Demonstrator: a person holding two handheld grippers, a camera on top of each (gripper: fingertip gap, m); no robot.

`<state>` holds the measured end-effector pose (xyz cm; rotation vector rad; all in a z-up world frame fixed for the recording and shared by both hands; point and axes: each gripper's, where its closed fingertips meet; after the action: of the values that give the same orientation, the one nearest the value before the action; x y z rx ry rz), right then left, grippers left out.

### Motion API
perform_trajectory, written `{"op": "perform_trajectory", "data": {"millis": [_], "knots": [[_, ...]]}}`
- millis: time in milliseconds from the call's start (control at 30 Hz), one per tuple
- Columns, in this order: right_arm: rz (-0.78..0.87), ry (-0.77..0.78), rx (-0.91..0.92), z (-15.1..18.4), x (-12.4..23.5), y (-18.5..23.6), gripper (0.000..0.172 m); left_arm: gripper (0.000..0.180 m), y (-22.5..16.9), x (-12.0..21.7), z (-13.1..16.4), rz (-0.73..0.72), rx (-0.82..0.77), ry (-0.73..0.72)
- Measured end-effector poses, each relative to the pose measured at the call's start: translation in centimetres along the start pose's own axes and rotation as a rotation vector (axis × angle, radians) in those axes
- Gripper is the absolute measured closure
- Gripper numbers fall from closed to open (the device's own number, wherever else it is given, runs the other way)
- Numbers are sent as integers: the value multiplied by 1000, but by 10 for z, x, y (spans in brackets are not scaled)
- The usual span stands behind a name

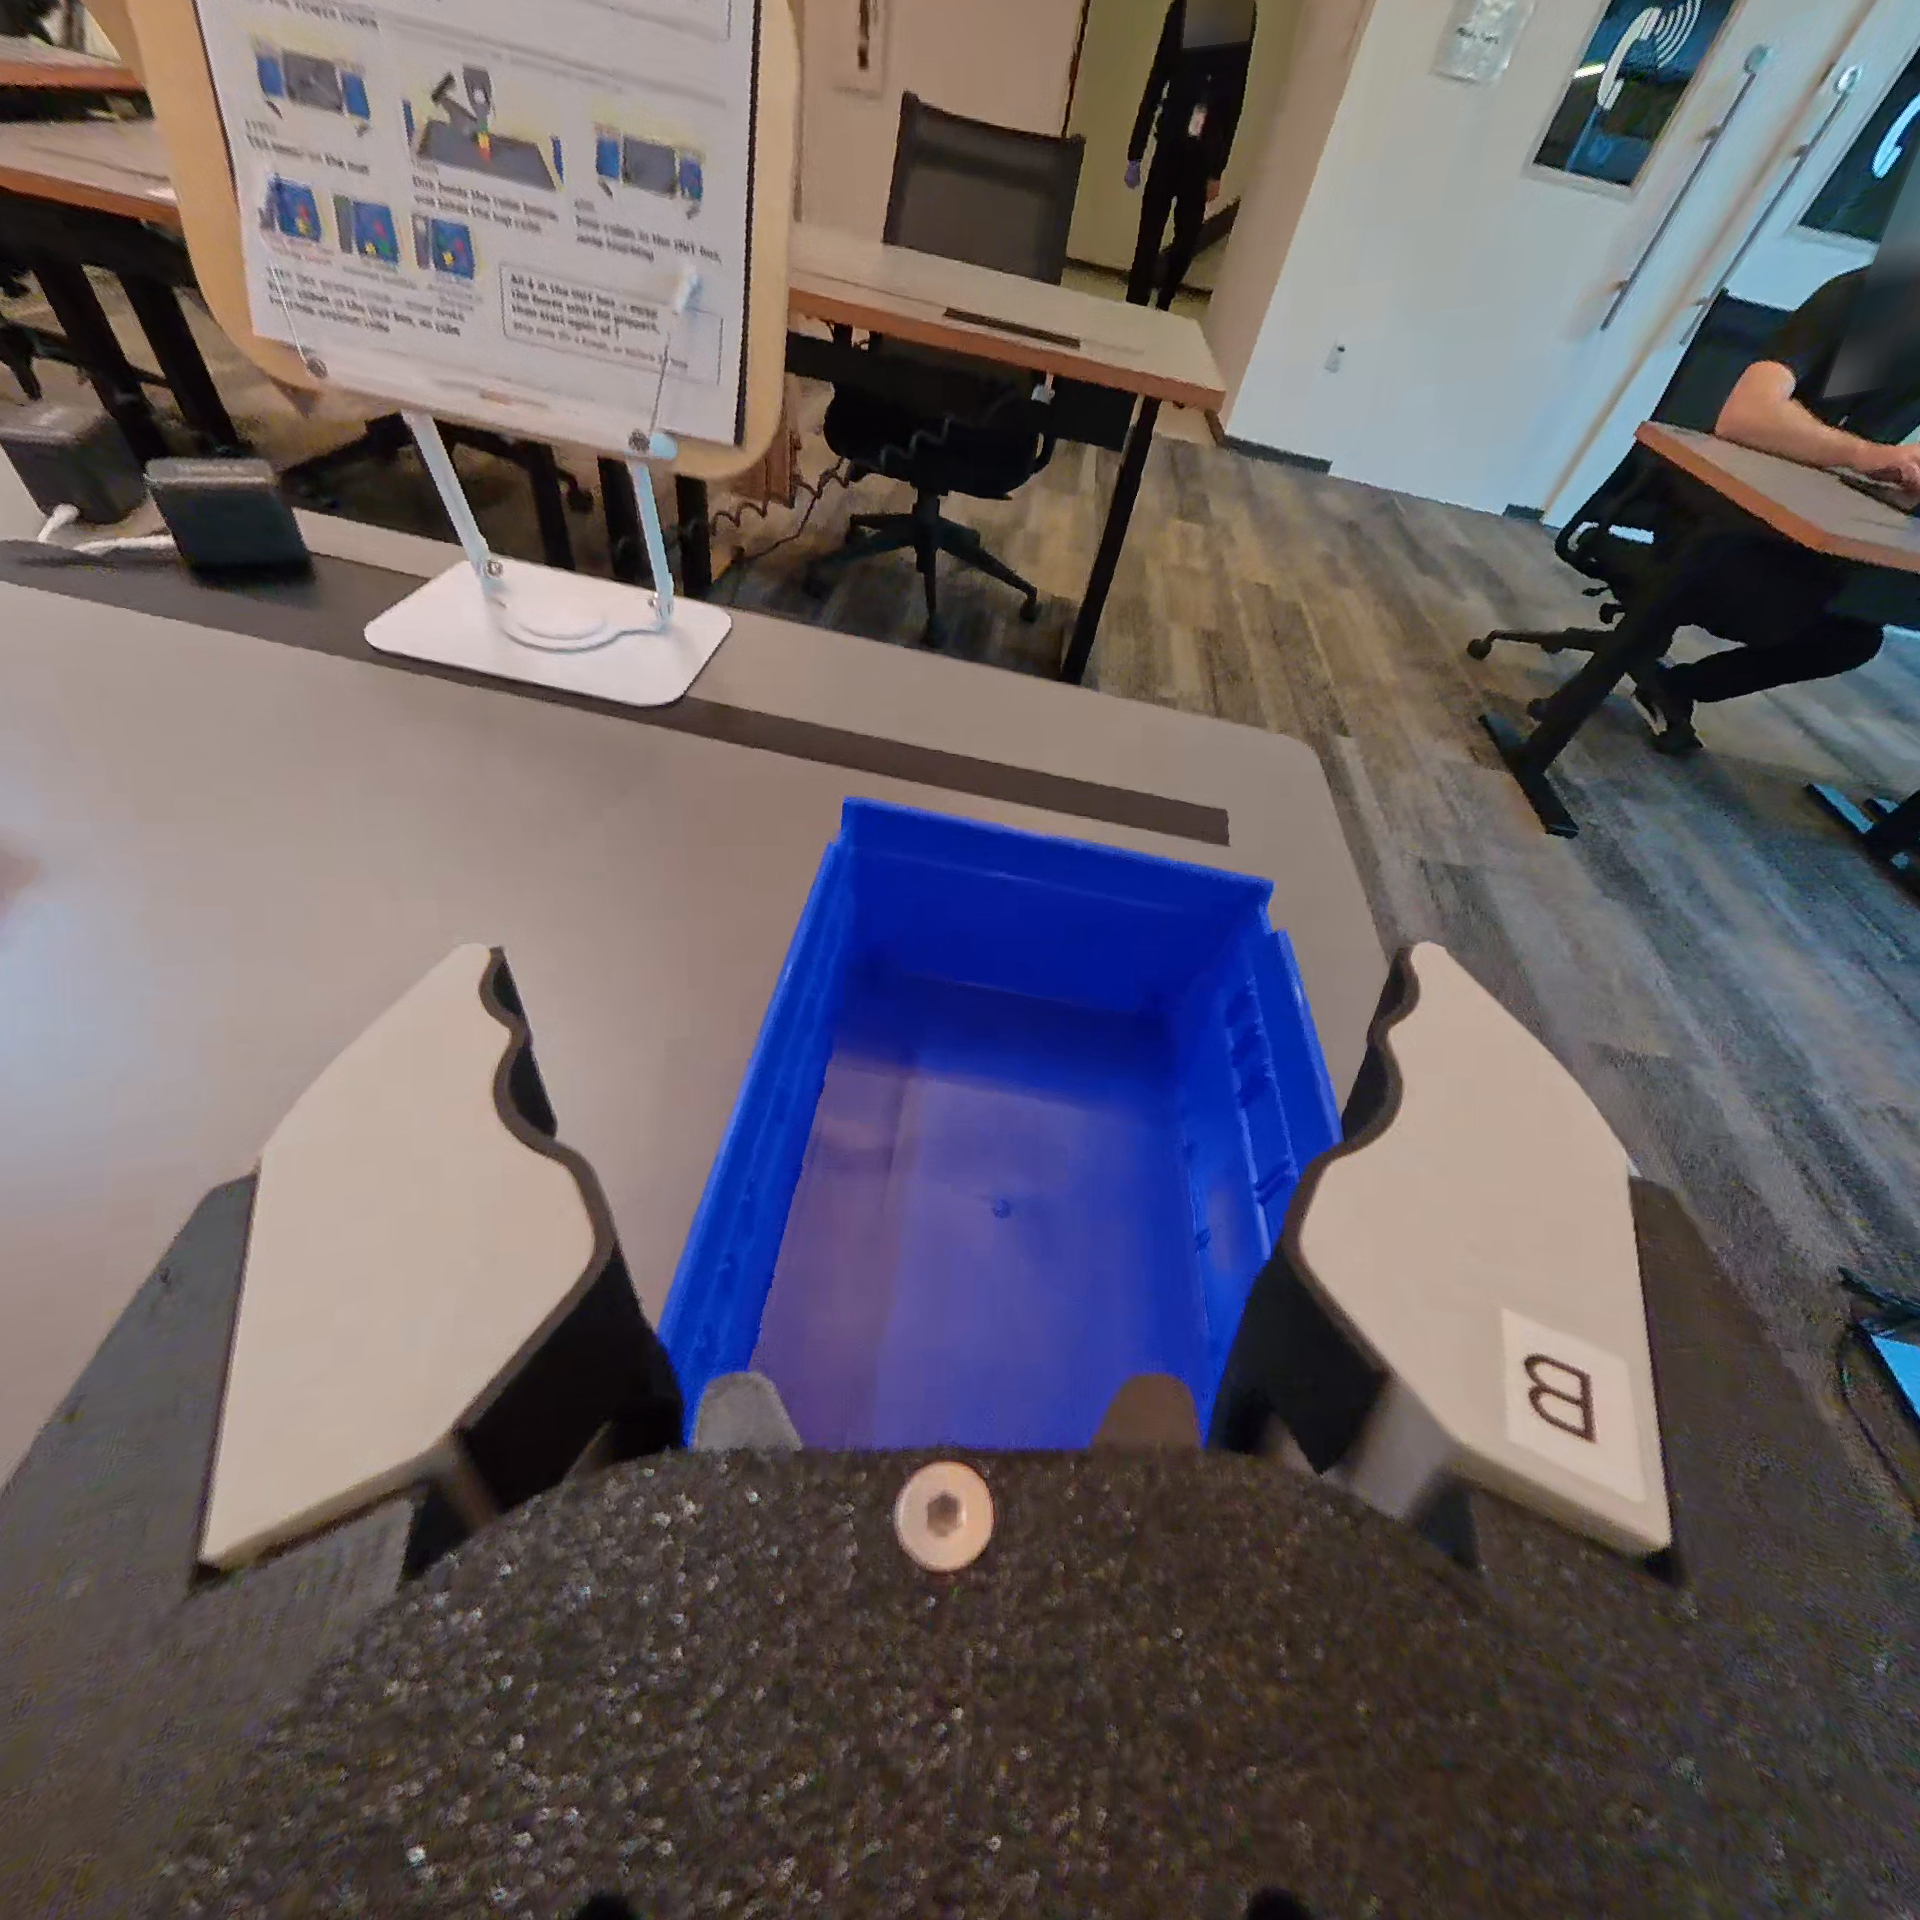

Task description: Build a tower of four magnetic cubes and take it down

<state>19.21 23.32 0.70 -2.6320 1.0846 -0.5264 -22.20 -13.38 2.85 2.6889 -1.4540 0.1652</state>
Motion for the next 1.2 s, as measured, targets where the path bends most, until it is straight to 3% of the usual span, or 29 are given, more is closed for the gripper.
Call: {"op": "perform_trajectory", "data": {"millis": [433,533,600,700,900,1200], "knots": [[30,92,103,34,-12,4,24,39,18,-42,67,46,8,272],[25,113,108,40,-13,3,24,64,31,-41,101,45,-18,449],[25,116,112,41,-13,3,24,96,33,-33,122,92,-27,561],[32,119,124,42,-13,1,24,110,46,-29,148,79,2,684],[70,133,136,46,-10,-8,24,105,51,-30,193,76,20,913],[79,151,148,49,-9,-10,24,105,43,-36,226,109,-6,1064]]}}
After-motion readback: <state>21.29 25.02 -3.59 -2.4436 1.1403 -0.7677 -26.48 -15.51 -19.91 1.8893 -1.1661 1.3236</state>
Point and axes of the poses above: each gripper's, where its closed fingertips meet, x back along the fingers, z out of its underside, y = z × x across the jaws, and after that the axes turned 12 degrees about x, right-handed
